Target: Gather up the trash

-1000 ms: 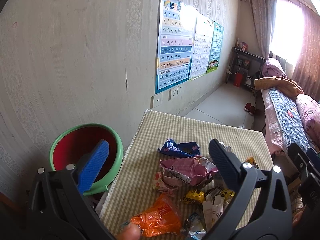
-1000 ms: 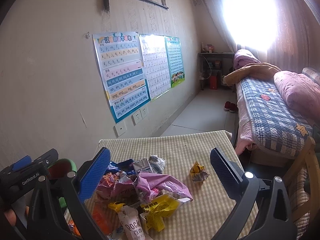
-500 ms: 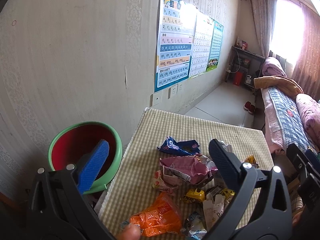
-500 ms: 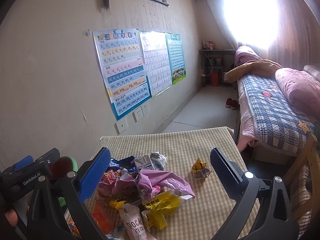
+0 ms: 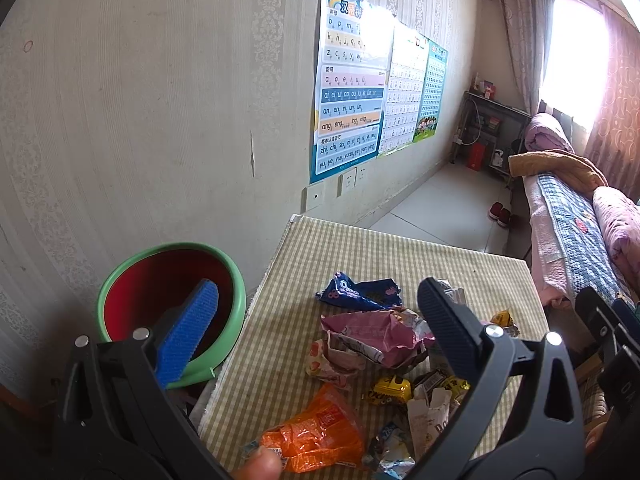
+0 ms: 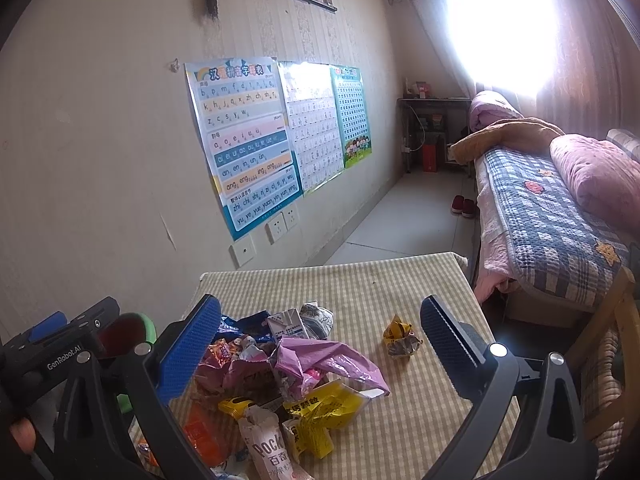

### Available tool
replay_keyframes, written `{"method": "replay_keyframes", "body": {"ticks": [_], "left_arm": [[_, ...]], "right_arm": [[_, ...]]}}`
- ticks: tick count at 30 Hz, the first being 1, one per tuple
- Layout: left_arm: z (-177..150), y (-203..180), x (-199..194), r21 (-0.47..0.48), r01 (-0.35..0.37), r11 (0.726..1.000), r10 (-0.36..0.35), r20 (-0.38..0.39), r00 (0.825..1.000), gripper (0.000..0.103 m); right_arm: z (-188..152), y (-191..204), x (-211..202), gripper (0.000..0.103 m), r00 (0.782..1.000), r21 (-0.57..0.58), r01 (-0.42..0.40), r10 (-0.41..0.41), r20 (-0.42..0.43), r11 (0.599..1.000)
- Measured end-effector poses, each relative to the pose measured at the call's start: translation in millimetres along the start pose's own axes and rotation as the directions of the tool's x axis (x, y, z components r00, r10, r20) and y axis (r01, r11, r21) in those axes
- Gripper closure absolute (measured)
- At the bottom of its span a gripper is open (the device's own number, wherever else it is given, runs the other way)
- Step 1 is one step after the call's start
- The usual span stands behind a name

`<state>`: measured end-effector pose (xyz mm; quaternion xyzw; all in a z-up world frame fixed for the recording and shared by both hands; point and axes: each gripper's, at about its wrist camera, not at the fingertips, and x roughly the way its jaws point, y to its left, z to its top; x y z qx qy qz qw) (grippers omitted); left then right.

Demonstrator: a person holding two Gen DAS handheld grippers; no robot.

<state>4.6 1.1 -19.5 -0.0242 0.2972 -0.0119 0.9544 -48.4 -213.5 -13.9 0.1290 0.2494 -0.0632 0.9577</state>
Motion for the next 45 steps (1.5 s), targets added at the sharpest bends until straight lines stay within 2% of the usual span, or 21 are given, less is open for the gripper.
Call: {"method": "replay_keyframes", "body": {"ticks": [10, 17, 20, 23, 25, 28, 30, 33, 35, 40, 42, 44, 45], "left_arm": [[-4.6, 5.7, 1.6, -0.004, 0.021, 1.000, -0.021, -0.019, 1.000, 0.005], [-29.6, 14.4, 12.7, 0.043, 0.019, 0.999, -0.016, -0.078, 0.997, 0.005], [-49.6, 19.7, 25.5, 0.036, 0.012, 0.999, -0.007, -0.146, 0.989, 0.005], [-71.9, 26.5, 42.9, 0.017, 0.008, 1.000, -0.003, -0.250, 0.968, 0.007], [-84.5, 29.8, 53.5, 0.020, 0.018, 1.000, -0.011, -0.303, 0.953, 0.015], [-94.7, 30.5, 66.3, 0.008, 0.051, 0.999, -0.045, -0.371, 0.928, 0.022], [-101.6, 28.4, 74.2, -0.001, 0.076, 0.997, -0.070, -0.414, 0.908, 0.026], [-113.7, 24.3, 84.7, -0.009, 0.108, 0.994, -0.099, -0.479, 0.872, 0.037], [-117.1, 23.8, 88.9, -0.017, 0.117, 0.993, -0.109, -0.509, 0.854, 0.040], [-131.3, 23.7, 103.2, -0.055, 0.141, 0.989, -0.146, -0.592, 0.792, 0.049], [-134.2, 23.0, 104.5, -0.064, 0.153, 0.986, -0.160, -0.604, 0.781, 0.050], [-135.1, 22.4, 103.6, -0.074, 0.172, 0.982, -0.182, -0.601, 0.778, 0.062], [-135.3, 22.9, 102.4, -0.081, 0.183, 0.980, -0.195, -0.600, 0.776, 0.073]], "right_arm": [[-2.9, 5.1, 2.1, 0.007, 0.999, -0.042, -0.023, 0.022, -0.023, 0.999], [-24.7, 6.9, 23.0, 0.007, 0.984, -0.054, -0.087, 0.077, -0.158, 0.995], [-37.1, 4.7, 32.8, 0.007, 0.971, -0.047, -0.106, 0.094, -0.219, 0.993], [-50.3, 3.5, 44.3, 0.013, 0.945, -0.012, -0.145, 0.135, -0.299, 0.989], [-61.1, 5.8, 49.1, 0.017, 0.925, -0.002, -0.171, 0.159, -0.345, 0.985], [-78.0, 11.8, 56.4, 0.024, 0.891, -0.004, -0.205, 0.184, -0.414, 0.979], [-89.4, 14.3, 64.0, 0.028, 0.860, 0.012, -0.227, 0.206, -0.467, 0.974], [-103.9, 19.5, 77.1, 0.038, 0.796, 0.042, -0.260, 0.239, -0.556, 0.965], [-112.0, 21.0, 83.5, 0.043, 0.766, 0.074, -0.278, 0.267, -0.585, 0.958], [-128.3, 22.9, 99.9, 0.060, 0.725, 0.105, -0.294, 0.293, -0.624, 0.950], [-133.4, 21.5, 104.7, 0.066, 0.712, 0.117, -0.296, 0.300, -0.635, 0.948], [-131.4, 22.2, 101.8, 0.069, 0.709, 0.124, -0.314, 0.319, -0.629, 0.941], [-130.0, 24.5, 99.6, 0.070, 0.712, 0.121, -0.329, 0.330, -0.620, 0.937]]}}
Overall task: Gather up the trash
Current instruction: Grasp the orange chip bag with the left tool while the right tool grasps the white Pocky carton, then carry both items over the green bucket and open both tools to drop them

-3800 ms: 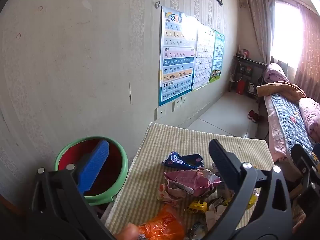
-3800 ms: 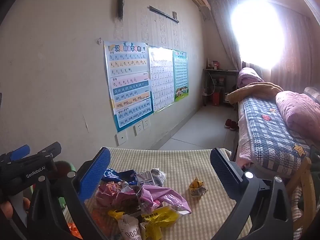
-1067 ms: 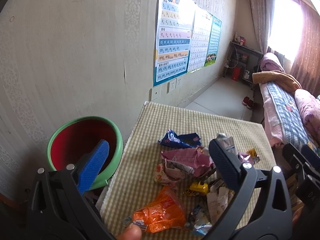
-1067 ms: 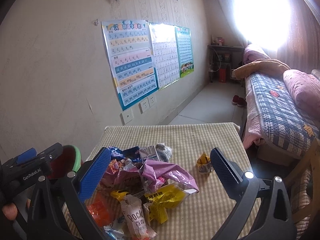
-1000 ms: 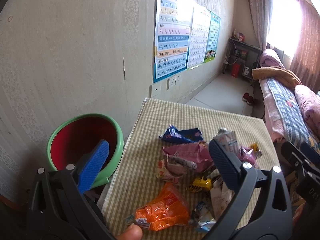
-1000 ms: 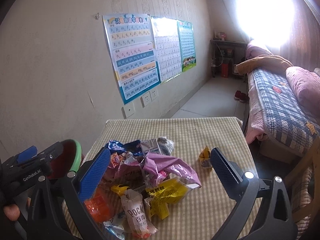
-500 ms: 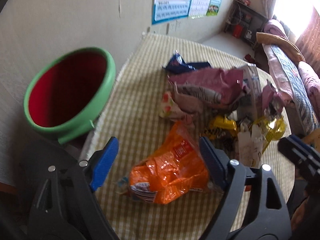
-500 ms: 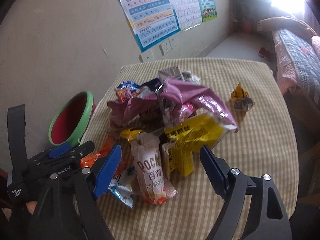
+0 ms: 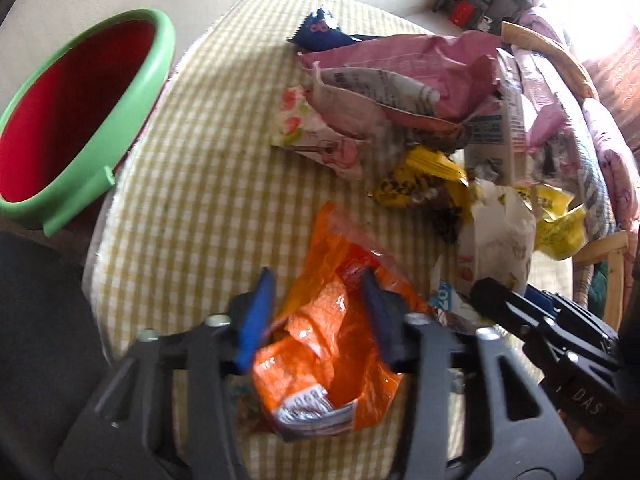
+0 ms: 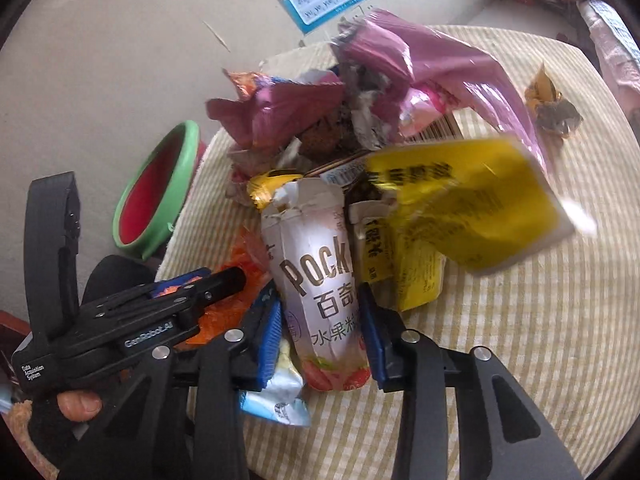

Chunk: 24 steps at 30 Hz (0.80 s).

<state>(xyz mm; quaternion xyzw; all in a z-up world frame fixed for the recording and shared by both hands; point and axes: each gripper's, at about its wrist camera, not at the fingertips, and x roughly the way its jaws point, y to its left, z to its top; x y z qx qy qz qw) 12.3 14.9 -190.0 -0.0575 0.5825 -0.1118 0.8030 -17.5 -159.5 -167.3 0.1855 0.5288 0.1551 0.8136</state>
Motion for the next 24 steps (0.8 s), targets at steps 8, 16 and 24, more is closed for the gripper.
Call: {"method": "replay_keyframes", "body": {"ticks": [8, 16, 24], "left_arm": [[1.4, 2.2, -40.9, -0.022, 0.047, 0.999, -0.043, 0.133, 0.990, 0.084], [19.3, 8.7, -95.5, 0.001, -0.063, 0.998, 0.058, 0.350, 0.935, 0.084], [39.6, 9.2, -127.4, 0.003, -0.128, 0.992, 0.111, 0.475, 0.873, 0.084]], "right_arm": [[4.1, 27.8, -37.4, 0.072, 0.989, -0.110, -0.032, 0.047, 0.137, 0.993], [15.9, 46.4, -75.9, 0.072, 0.960, -0.155, 0.007, 0.037, 0.277, 0.988], [22.5, 68.8, -96.1, 0.071, 0.956, -0.202, 0.001, 0.059, 0.288, 0.979]]}}
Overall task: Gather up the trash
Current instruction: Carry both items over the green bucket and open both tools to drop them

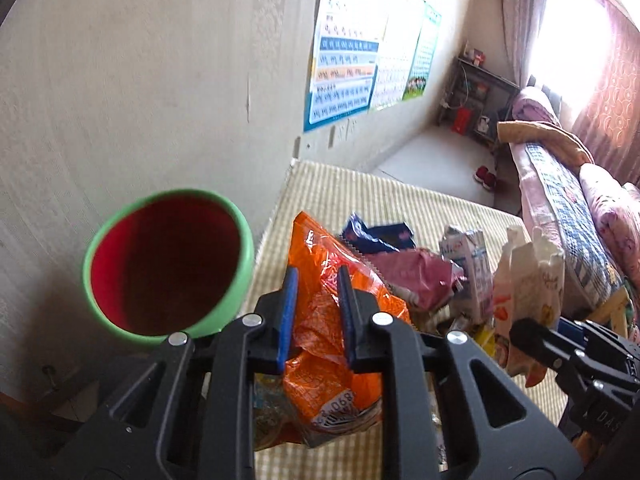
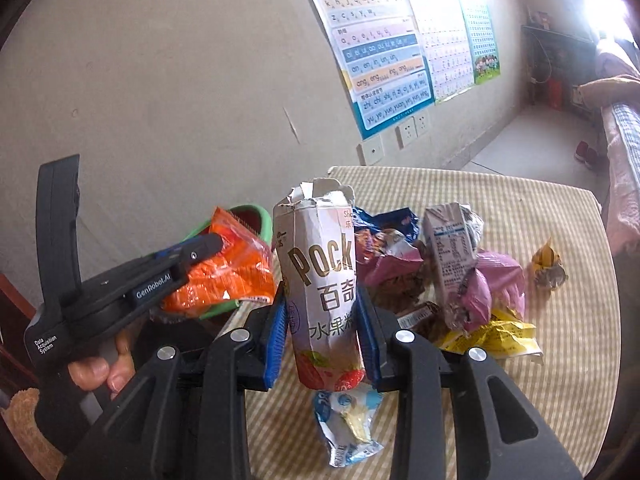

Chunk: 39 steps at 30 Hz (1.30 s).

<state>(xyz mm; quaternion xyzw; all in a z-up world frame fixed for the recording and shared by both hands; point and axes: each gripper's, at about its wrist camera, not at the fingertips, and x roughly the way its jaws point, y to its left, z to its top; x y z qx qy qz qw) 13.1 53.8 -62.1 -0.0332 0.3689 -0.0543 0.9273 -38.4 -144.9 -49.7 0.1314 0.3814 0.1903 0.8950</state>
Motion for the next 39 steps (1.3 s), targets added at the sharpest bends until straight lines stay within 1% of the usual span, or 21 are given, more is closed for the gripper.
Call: {"method": "replay_keyframes", "body": {"ticks": [2, 7, 12, 18, 22, 25, 27, 30, 34, 37, 39], "left_arm": [[3.4, 6.3, -4.6, -0.008, -0.011, 1.000, 0.011, 0.018, 1.000, 0.084], [6.4, 25.4, -7.6, -0.044, -0.034, 0.998, 0.036, 0.038, 0.999, 0.084], [7.1, 47.3, -6.7, -0.084, -0.042, 0.996, 0.045, 0.034, 0.998, 0.084], [9.3, 80.6, -6.5, -0.130, -0.064, 0.989, 0.069, 0.036, 0.997, 0.084], [13.6, 114.5, -2.6, -0.164, -0.104, 0.981, 0.111, 0.030, 0.993, 0.084], [18.7, 141.1, 3.1, -0.194, -0.154, 0.969, 0.161, 0.020, 0.987, 0.084], [21.5, 155.9, 8.2, -0.207, -0.184, 0.961, 0.192, 0.017, 0.981, 0.084], [25.4, 171.8, 16.1, -0.215, -0.211, 0.954, 0.219, 0.012, 0.976, 0.084], [31.2, 185.4, 31.0, -0.214, -0.218, 0.952, 0.223, -0.002, 0.975, 0.084], [34.9, 192.7, 44.2, -0.227, -0.201, 0.953, 0.202, -0.020, 0.979, 0.084], [35.2, 197.5, 50.3, -0.234, -0.200, 0.951, 0.199, -0.029, 0.980, 0.084]], "right_arm": [[-0.1, 6.5, 2.2, 0.071, 1.000, -0.013, -0.008, 0.008, -0.005, 1.000], [5.9, 23.0, 22.9, 0.071, 0.999, -0.049, -0.024, 0.022, -0.029, 0.999], [9.8, 39.6, 38.9, 0.071, 0.997, -0.065, -0.045, 0.041, -0.060, 0.997], [16.3, 59.3, 64.4, 0.071, 0.991, -0.074, -0.093, 0.085, -0.108, 0.993], [27.0, 70.5, 93.6, 0.071, 0.981, -0.050, -0.140, 0.132, -0.142, 0.989], [38.9, 78.5, 118.5, 0.071, 0.972, -0.007, -0.174, 0.170, -0.165, 0.985], [47.0, 85.3, 134.4, 0.071, 0.968, 0.001, -0.183, 0.181, -0.173, 0.983], [56.2, 97.0, 159.0, 0.071, 0.961, -0.002, -0.202, 0.198, -0.195, 0.979], [60.0, 108.5, 188.6, 0.071, 0.950, 0.010, -0.212, 0.209, -0.231, 0.977], [59.4, 111.6, 206.3, 0.071, 0.943, 0.038, -0.214, 0.217, -0.252, 0.976], [58.2, 113.7, 214.0, 0.069, 0.941, 0.044, -0.213, 0.217, -0.259, 0.976]]}}
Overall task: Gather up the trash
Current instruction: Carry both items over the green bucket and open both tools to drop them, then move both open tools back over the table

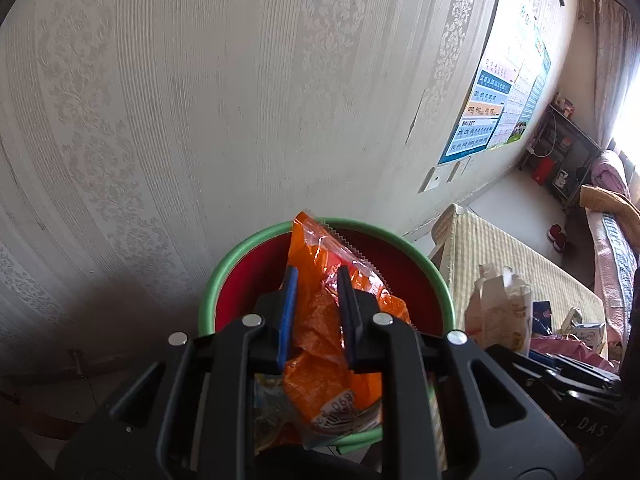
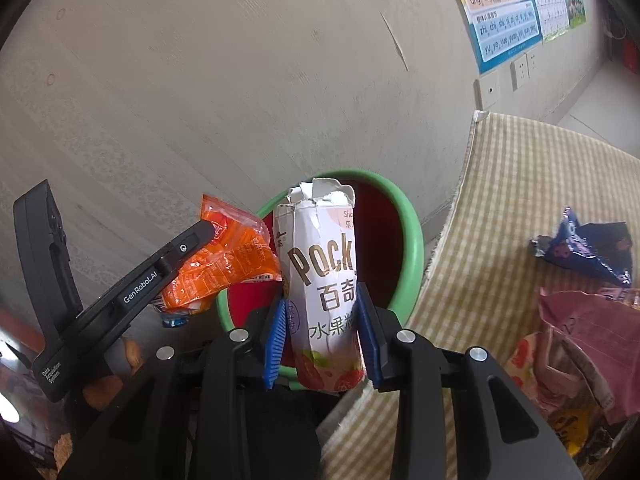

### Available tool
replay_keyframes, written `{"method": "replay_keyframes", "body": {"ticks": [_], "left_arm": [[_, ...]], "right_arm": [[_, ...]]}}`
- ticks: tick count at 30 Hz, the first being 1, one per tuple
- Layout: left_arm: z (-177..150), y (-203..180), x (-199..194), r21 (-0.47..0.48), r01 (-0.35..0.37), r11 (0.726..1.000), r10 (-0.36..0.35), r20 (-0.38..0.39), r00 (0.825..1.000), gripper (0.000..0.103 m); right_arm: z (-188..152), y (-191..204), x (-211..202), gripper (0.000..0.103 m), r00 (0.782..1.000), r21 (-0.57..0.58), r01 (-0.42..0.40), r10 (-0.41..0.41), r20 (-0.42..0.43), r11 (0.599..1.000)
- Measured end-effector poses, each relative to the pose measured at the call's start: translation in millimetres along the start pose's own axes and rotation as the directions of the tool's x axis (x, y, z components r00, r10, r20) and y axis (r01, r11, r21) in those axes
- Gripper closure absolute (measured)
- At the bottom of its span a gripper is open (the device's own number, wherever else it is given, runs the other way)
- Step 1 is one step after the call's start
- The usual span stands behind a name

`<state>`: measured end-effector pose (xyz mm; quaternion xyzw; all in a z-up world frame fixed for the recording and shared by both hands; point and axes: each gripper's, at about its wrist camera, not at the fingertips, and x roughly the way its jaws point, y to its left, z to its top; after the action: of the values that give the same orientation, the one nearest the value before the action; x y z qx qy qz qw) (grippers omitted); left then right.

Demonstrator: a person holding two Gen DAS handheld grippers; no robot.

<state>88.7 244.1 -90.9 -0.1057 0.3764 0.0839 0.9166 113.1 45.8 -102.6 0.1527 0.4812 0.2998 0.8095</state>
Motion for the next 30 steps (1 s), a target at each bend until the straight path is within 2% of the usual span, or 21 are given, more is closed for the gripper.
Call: {"method": "replay_keyframes", "body": {"ticks": [2, 5, 6, 8, 9, 10, 15, 18, 23, 26, 30], "left_arm": [[-0.2, 1.2, 4.0, -0.004, -0.002, 1.000, 0.002, -0.005, 1.000, 0.084], [-0.3, 3.1, 10.9, -0.008, -0.010, 1.000, 0.010, -0.015, 1.000, 0.083], [-0.8, 4.0, 12.4, -0.014, -0.013, 1.000, 0.013, -0.016, 1.000, 0.082], [-2.0, 5.3, 14.0, -0.026, -0.016, 1.000, 0.016, -0.015, 1.000, 0.070], [-2.6, 5.9, 14.6, -0.033, -0.014, 0.999, 0.013, -0.016, 1.000, 0.053], [-2.8, 6.5, 15.0, -0.035, -0.013, 0.999, 0.012, -0.015, 1.000, 0.047], [-8.8, -3.5, 6.6, -0.022, -0.018, 1.000, 0.018, -0.014, 1.000, 0.047], [-19.6, -16.3, -0.1, -0.027, 0.007, 1.000, -0.008, -0.022, 1.000, 0.047], [-39.3, -55.5, -14.2, 0.027, 0.067, 0.997, -0.066, -0.037, 0.997, 0.047], [-56.3, -82.4, -19.7, 0.069, 0.108, 0.992, -0.103, -0.069, 0.992, 0.046], [-74.3, -110.1, -23.7, 0.142, 0.139, 0.980, -0.124, -0.109, 0.986, 0.046]], "right_arm": [[2.1, 1.4, 8.2, 0.067, 1.000, -0.007, 0.004, -0.004, -0.002, 1.000], [4.1, 4.0, 16.2, 0.048, 1.000, -0.007, 0.008, -0.008, -0.011, 1.000], [4.6, 3.3, 16.4, 0.045, 1.000, -0.007, 0.009, -0.009, -0.004, 1.000], [2.9, 4.6, 12.6, 0.045, 1.000, -0.012, 0.007, -0.007, 0.006, 1.000], [1.9, 4.9, 9.9, 0.043, 1.000, -0.013, 0.009, -0.009, 0.009, 1.000], [0.2, 5.0, 5.3, 0.043, 1.000, -0.014, 0.012, -0.011, 0.014, 1.000], [-13.5, 5.4, -22.3, 0.040, 0.997, -0.057, 0.066, -0.065, 0.033, 0.996], [-34.1, 5.3, -40.6, 0.040, 0.996, -0.080, 0.084, -0.082, 0.029, 0.993], [-66.9, -5.2, -75.4, 0.039, 0.988, -0.100, 0.145, -0.139, 0.062, 0.984], [-88.1, -19.9, -98.5, 0.037, 0.975, -0.112, 0.214, -0.207, 0.076, 0.970], [-115.5, -50.3, -121.1, 0.036, 0.947, -0.089, 0.317, -0.311, 0.081, 0.944]]}}
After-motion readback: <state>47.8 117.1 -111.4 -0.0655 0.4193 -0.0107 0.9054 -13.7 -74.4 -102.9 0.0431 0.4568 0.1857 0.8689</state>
